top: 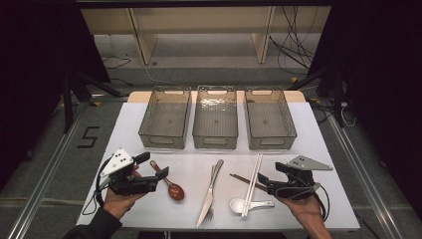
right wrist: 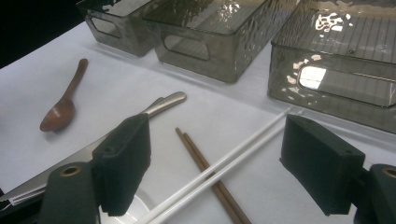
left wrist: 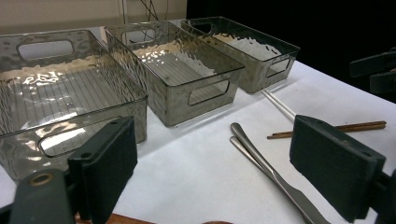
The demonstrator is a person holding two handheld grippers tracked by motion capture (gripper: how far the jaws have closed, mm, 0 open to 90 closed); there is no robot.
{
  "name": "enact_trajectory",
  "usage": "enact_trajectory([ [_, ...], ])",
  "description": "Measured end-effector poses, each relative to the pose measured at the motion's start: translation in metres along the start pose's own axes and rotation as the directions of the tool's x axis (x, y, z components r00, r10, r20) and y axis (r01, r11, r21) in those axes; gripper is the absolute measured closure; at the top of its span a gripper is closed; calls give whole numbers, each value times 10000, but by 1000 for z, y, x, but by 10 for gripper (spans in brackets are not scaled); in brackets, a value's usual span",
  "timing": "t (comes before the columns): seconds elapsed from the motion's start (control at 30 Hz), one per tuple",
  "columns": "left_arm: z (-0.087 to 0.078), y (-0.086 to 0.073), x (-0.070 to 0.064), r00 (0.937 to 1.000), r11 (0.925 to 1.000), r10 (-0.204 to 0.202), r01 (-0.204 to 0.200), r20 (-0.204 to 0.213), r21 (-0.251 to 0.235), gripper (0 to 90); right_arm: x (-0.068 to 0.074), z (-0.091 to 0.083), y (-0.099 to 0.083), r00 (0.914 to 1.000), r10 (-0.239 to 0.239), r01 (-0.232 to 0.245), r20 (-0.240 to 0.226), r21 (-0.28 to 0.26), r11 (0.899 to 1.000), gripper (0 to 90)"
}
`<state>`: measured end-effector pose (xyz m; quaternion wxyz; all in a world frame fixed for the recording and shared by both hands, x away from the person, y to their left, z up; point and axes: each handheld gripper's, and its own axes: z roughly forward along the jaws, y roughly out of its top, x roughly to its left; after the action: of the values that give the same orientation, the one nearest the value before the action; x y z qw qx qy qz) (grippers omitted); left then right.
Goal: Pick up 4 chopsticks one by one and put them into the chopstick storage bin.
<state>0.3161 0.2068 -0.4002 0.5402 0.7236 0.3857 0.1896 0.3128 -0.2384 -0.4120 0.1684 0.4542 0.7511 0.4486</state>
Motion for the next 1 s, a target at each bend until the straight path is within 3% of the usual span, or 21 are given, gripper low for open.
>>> enact_trajectory([
  [0.2, 0, 0, 0, 10000, 10000, -5, 5, -23, -27, 142, -2, 2, 2, 9998, 130, -134, 165, 214, 9997, 258],
  [0.67, 0, 0, 1, 10000, 10000, -36, 36, -46, -51, 143, -4, 16, 12, 9973, 289, -387, 676, 1482, 9882, 294],
  [0.87, -1, 1, 2, 10000, 9999, -42, 42, -45, -92, 142, 0, 39, 18, 9976, -8, -171, 690, 2590, 9657, 347],
  [0.9, -1, 1, 2, 10000, 9999, -54, 53, -43, -100, 142, 0, 39, 18, 9976, -8, -171, 690, 2590, 9657, 347],
  [0.93, -1, 1, 2, 10000, 9999, -52, 51, -40, -109, 142, 0, 46, 18, 9973, -14, -203, 731, 2948, 9553, 363],
  [1.0, -1, 1, 1, 10000, 9999, -48, 48, -20, -128, 142, -1, 51, 17, 9968, 0, -262, 797, 3276, 9444, 372],
])
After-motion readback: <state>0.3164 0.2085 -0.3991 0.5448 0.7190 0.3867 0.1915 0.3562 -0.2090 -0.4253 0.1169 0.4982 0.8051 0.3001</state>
